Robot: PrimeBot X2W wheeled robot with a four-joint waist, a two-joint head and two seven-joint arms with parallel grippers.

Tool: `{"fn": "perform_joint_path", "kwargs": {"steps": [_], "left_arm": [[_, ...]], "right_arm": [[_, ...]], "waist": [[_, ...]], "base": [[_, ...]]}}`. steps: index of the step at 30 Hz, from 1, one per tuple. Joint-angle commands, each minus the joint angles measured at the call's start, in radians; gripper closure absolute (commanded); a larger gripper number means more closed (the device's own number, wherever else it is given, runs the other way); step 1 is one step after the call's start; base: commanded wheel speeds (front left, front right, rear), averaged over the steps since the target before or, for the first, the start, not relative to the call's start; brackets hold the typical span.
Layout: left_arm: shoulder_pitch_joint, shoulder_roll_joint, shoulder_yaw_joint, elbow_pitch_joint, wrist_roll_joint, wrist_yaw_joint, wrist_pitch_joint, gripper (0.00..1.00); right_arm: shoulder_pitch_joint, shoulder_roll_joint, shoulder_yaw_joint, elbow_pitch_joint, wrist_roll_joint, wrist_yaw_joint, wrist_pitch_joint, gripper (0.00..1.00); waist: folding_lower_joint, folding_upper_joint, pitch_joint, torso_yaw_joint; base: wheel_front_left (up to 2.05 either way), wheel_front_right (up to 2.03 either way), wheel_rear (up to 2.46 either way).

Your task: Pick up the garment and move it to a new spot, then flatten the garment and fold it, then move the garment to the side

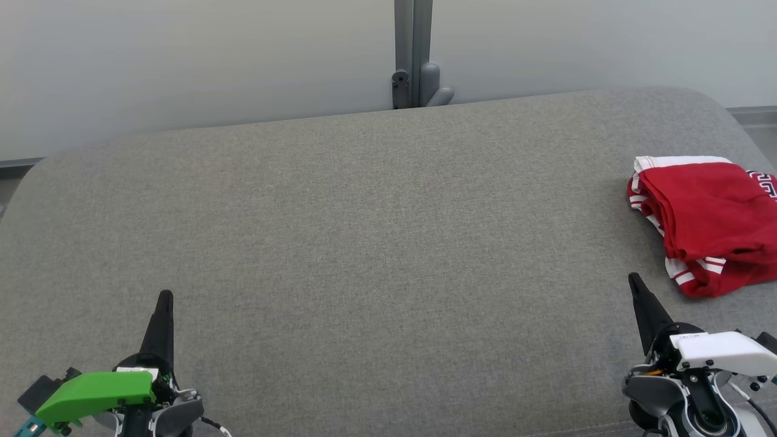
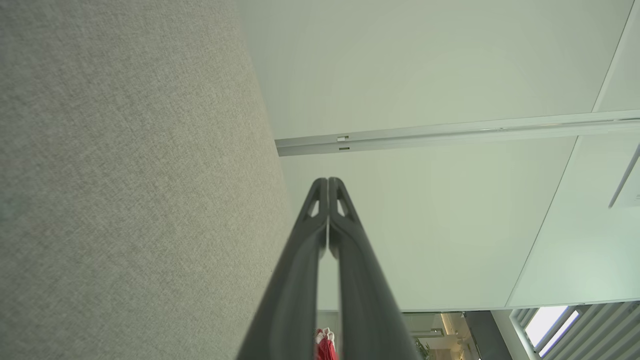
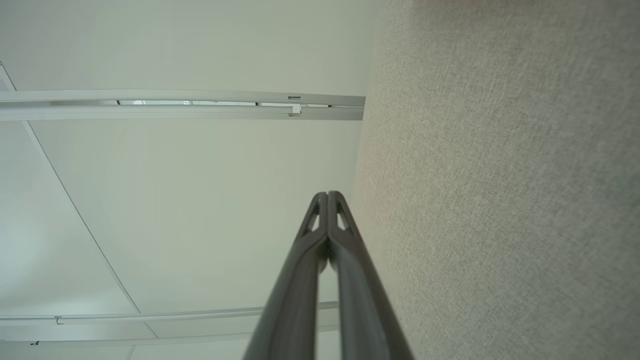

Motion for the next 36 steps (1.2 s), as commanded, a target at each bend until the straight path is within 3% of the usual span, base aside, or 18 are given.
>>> {"fn": "perform_joint_path", "kwargs": {"steps": [1,9,36], "left_arm": [[-0.018,0.002,0.007,-0.005,-0.025,-0.003,0.007,1.00],[-0.028,0.000,0.014,-0.006,-0.078,-0.003,0.024,1.00],[-0.027,-0.006,0.022,-0.004,-0.065,-0.003,0.029,1.00]], "right_arm": [[-0.013,-0.006,0.001,-0.007,0.026,0.000,0.009,1.00],[-0.016,-0.007,0.003,-0.006,0.095,0.000,0.022,1.00],[-0.015,-0.007,0.003,-0.006,0.092,0.000,0.022,1.00]], "waist": [[0.0000,0.0105,0.000,0.000],[0.0000,0.0113,0.001,0.000],[0.0000,0.0113,0.001,0.000]], "base": [[0.00,0.00,0.00],[0.00,0.00,0.00],[0.00,0.00,0.00]]}}
